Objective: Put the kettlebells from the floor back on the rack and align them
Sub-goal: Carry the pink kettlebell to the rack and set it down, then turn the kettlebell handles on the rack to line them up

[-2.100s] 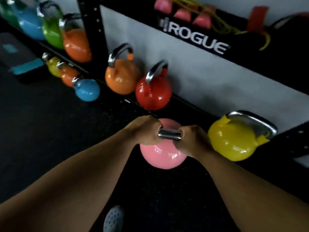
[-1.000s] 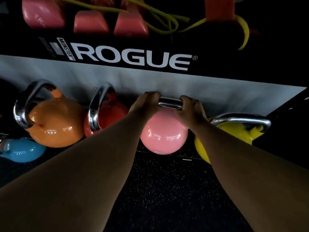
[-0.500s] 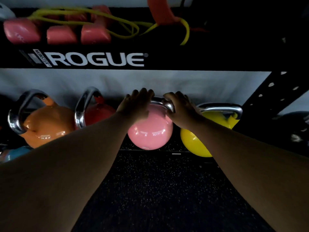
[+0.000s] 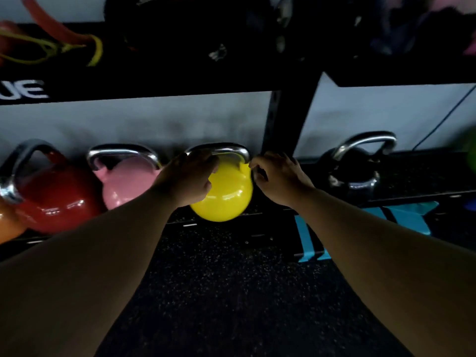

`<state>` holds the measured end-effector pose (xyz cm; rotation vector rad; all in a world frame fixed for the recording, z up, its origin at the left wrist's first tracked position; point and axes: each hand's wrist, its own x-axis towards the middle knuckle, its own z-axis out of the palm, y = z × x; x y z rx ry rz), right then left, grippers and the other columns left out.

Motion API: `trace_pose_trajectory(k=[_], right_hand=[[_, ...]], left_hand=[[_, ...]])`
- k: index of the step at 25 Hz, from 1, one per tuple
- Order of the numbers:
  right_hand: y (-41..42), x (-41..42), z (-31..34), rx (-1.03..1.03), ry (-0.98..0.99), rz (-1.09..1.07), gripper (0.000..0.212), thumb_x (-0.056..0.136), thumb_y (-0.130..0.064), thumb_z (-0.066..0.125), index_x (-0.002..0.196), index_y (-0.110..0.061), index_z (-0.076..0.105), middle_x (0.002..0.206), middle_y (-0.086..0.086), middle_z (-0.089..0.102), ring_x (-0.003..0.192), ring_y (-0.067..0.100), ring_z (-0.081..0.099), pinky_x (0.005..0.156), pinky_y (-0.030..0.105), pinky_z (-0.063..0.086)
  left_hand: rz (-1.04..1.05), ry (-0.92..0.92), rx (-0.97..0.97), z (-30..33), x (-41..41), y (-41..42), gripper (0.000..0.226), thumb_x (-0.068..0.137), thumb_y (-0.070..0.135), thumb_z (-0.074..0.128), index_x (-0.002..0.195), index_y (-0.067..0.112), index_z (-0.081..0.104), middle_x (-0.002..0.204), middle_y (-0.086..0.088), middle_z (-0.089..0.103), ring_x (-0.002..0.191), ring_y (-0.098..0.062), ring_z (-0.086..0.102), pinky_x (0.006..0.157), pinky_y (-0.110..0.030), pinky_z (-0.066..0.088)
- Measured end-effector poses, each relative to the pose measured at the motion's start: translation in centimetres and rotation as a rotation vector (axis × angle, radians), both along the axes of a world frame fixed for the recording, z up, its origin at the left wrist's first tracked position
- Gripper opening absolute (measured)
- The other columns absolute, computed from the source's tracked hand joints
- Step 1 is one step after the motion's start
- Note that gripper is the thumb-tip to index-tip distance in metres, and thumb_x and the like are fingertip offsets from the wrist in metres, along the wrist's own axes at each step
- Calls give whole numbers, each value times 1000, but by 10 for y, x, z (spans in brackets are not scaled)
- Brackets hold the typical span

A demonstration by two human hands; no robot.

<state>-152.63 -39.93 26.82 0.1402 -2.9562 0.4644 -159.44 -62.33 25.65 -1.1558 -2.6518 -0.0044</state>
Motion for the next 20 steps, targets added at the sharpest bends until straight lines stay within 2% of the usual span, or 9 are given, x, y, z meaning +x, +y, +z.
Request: trace_pose_trajectory(k=[4,8,10,14,16,18,20], right_hand=[[94,40,9,12,-45,-45,29,90,-25,53,118,-26,62,121,6,60,116,30,51,97,44,39],[168,58,4,10,-36,-62,27,90,-25,52,115,-26,62,123,3,61,116,29,51,95,43,35],[200,61,-7,22,-41,-107,25,89,-27,54,112,-27,64,123,2,62,118,28,50,97,43,37],[257,42,-24,12,-62,-244,25,89,-29,55,112,-25,64,124,3,60,118,29,50,98,43,37],[281,24,-25,40,8,-298,26,90,-27,54,114,-21,63,123,7,59,117,32,50,93,42,40],[307,-1,-24,60,72,-348,29,93,-29,53,120,-18,57,123,12,54,113,34,50,88,43,41],[327,-23,-28,44,32,-419,38,97,-37,46,131,-19,48,129,16,48,114,35,47,89,46,43]], left_hand=[[-52,-74,-27,11,21,91,26,72,20,56,97,19,58,108,-5,62,104,-31,58,84,-42,48],[-20,-144,-14,7,32,169,22,73,19,56,95,18,56,105,-6,57,101,-33,56,80,-43,49],[13,-161,-50,-7,40,204,24,74,19,57,98,16,56,109,-7,56,103,-34,56,80,-42,47],[-63,-252,-107,-29,27,268,27,80,16,52,108,13,51,115,-10,53,107,-31,52,85,-43,48],[-77,-258,-55,-30,8,297,35,84,19,52,118,13,47,119,-11,50,105,-32,53,82,-45,49],[-33,-259,96,-25,-16,331,38,89,28,50,124,15,42,123,-11,47,107,-33,52,79,-46,49],[63,-352,265,-24,-33,363,40,95,40,42,129,19,39,128,-11,47,111,-32,50,81,-46,48]])
